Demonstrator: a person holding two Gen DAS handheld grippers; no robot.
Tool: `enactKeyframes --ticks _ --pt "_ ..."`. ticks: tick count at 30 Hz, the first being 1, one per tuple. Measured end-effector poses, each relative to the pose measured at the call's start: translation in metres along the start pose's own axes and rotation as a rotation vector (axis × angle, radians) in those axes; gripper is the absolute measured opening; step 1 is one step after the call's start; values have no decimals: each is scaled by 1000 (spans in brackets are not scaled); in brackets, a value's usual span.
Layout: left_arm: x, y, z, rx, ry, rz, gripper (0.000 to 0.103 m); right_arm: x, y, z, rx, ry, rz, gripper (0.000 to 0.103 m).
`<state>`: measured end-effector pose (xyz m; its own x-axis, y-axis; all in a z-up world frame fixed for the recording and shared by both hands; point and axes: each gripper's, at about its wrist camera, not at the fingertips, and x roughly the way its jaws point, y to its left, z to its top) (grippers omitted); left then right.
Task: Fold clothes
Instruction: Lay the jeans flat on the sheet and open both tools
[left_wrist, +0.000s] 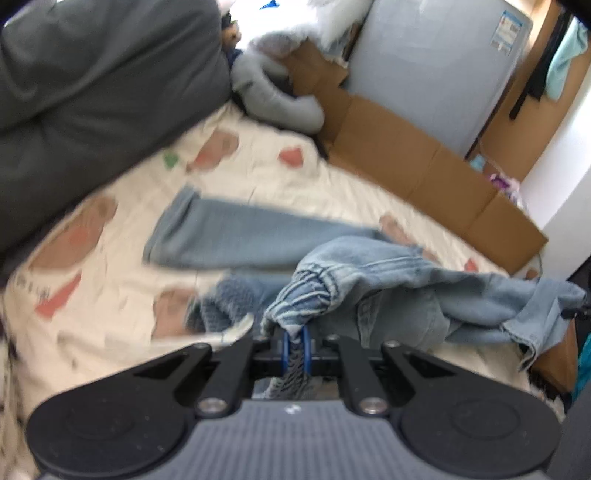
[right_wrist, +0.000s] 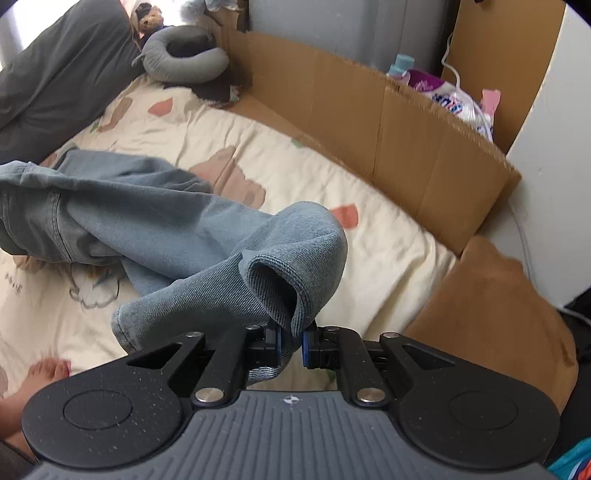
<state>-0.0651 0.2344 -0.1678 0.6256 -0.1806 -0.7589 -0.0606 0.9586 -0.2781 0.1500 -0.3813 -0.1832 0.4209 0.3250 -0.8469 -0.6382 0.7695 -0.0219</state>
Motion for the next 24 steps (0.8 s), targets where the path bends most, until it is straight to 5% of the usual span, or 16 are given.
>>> enactKeyframes --ticks 12,18,24 --pt "12 14 -89 -1 191 22 11 15 28 -75 -35 154 -12 11" --pt "4 24 -103 -11 285 31 8 8 21 -107 33 221 -50 14" --pt "-11 58 -95 -101 257 87 16 -12 5 -128 139 225 -86 14"
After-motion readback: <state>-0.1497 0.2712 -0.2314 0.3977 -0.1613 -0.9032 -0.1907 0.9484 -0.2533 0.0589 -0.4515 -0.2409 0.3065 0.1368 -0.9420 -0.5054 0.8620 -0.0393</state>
